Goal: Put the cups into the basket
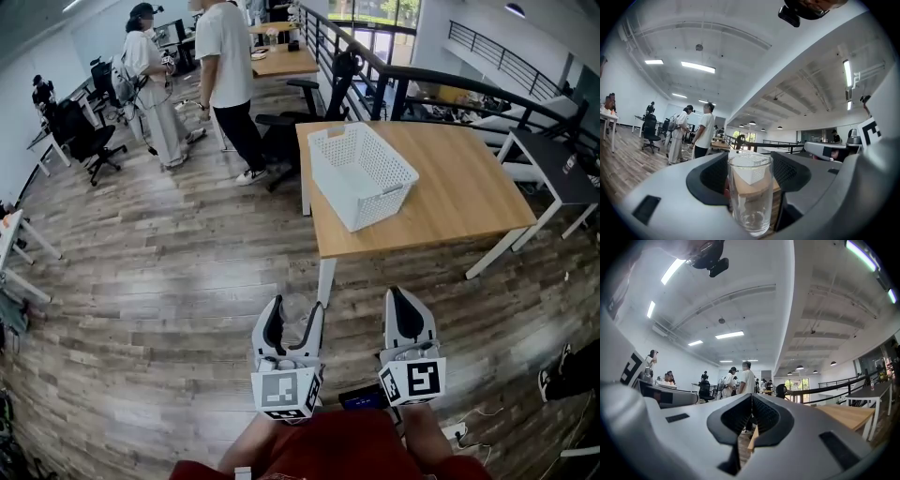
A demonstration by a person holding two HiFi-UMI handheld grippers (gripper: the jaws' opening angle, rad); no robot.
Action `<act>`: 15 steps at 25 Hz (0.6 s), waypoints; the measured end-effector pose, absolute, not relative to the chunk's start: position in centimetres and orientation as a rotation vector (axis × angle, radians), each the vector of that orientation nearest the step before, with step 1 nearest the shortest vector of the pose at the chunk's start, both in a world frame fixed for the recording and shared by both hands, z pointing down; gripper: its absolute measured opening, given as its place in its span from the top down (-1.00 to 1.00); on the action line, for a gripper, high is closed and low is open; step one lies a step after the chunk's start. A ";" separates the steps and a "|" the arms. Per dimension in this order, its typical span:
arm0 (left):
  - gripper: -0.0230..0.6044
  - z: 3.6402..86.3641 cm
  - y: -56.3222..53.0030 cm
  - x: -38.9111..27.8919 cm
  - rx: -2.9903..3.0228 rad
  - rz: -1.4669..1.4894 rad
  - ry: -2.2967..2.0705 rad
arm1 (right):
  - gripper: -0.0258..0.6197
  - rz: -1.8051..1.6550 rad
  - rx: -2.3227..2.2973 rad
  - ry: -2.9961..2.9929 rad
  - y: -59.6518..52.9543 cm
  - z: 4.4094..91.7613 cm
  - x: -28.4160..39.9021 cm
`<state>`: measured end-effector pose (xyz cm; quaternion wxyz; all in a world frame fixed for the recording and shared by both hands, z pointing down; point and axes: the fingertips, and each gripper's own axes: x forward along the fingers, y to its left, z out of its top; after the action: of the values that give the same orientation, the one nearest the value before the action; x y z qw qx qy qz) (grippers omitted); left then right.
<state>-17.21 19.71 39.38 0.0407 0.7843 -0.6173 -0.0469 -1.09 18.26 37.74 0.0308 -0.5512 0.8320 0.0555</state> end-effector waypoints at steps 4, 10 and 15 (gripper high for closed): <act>0.00 39.6 19.0 -17.5 2.418 -0.150 -1.852 | 0.88 0.187 -1.721 2.552 17.9 37.6 -1.6; 0.00 39.9 18.3 -18.0 2.421 -0.151 -1.834 | 0.88 0.192 -1.721 2.560 17.5 38.0 -2.4; 0.00 39.9 17.7 -18.4 2.413 -0.140 -1.838 | 0.88 0.196 -1.700 2.558 16.3 37.9 -2.9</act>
<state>-18.44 17.72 39.93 0.0525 0.7936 -0.6044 -0.0459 -2.94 16.35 37.92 0.0318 -0.5520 0.8308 0.0636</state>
